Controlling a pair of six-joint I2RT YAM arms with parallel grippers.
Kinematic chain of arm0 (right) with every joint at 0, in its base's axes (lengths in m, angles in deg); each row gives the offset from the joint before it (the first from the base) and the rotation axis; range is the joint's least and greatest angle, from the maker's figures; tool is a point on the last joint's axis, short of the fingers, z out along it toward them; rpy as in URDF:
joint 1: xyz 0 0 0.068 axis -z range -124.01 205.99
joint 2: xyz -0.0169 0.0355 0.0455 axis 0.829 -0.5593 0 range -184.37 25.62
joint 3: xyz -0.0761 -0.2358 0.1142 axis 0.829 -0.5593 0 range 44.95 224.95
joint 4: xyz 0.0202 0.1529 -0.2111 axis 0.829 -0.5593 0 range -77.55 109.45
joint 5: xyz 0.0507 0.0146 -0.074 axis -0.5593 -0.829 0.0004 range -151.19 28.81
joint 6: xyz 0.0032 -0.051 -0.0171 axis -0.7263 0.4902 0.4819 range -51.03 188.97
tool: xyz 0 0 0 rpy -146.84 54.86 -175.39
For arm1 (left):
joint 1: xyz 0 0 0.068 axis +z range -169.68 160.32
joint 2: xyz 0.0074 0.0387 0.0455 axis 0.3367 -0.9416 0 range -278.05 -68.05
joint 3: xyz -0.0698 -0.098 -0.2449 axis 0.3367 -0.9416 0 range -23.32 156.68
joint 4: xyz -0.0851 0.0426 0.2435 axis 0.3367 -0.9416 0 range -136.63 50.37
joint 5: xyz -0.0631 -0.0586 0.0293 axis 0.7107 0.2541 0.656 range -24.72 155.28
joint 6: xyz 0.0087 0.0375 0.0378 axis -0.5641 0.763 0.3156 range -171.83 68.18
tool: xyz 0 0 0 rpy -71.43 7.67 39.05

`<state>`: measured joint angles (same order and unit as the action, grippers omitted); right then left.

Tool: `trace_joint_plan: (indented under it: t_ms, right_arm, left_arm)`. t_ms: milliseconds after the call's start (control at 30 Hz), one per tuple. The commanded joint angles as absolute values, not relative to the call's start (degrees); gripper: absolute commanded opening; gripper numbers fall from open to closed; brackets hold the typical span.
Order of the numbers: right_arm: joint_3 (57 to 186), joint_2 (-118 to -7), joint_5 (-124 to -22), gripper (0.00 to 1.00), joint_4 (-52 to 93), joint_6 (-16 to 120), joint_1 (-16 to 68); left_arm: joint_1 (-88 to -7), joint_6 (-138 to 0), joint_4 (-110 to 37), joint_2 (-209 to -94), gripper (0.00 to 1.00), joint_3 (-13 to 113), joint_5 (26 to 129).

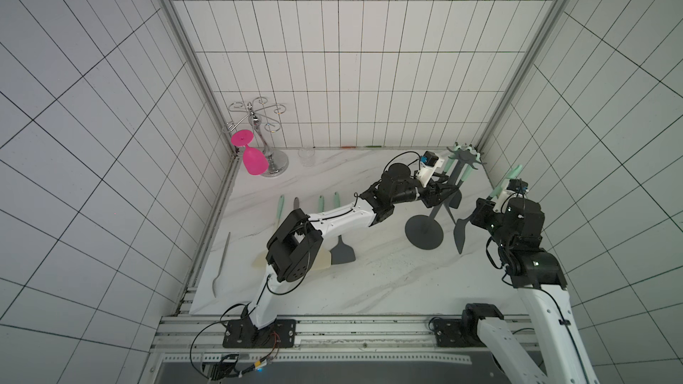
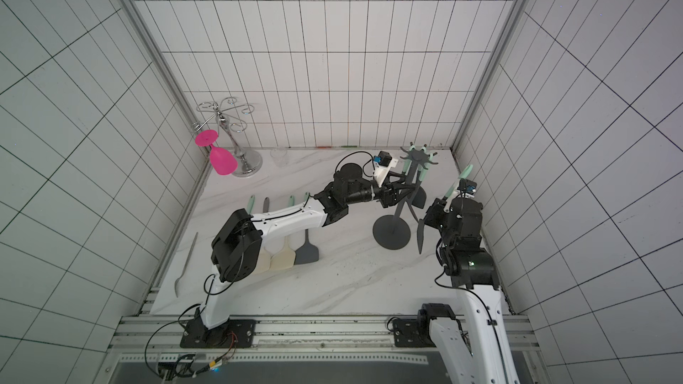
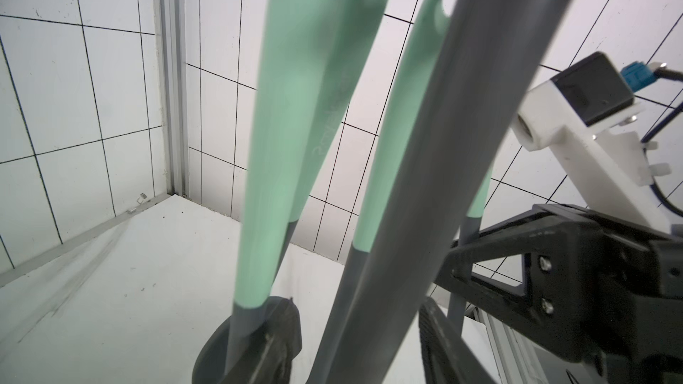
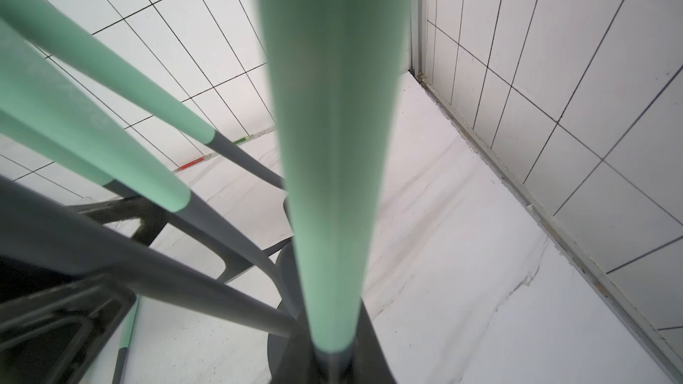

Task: Take the spatula off the kitchen utensil rack
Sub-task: Take off the spatula from the rack, then place the spatula at the center of the board.

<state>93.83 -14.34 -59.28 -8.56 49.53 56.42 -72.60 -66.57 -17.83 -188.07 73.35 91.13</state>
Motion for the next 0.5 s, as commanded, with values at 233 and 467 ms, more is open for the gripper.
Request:
trace_joint_plan:
  t_ms: [233, 467]
  right_arm:
    - [96.6, -11.0, -73.5, 0.0, -18.9, 47.6, 52.6]
    - [92.7, -6.4, -86.2, 0.0, -19.6, 50.3, 49.6]
  left_arm:
    - [-72.5, -65.4, -19.4, -176.0, 0.59, 63.4, 92.0]
    - [-71.6, -66.5, -23.4, -163.9, 0.6, 50.5, 90.4]
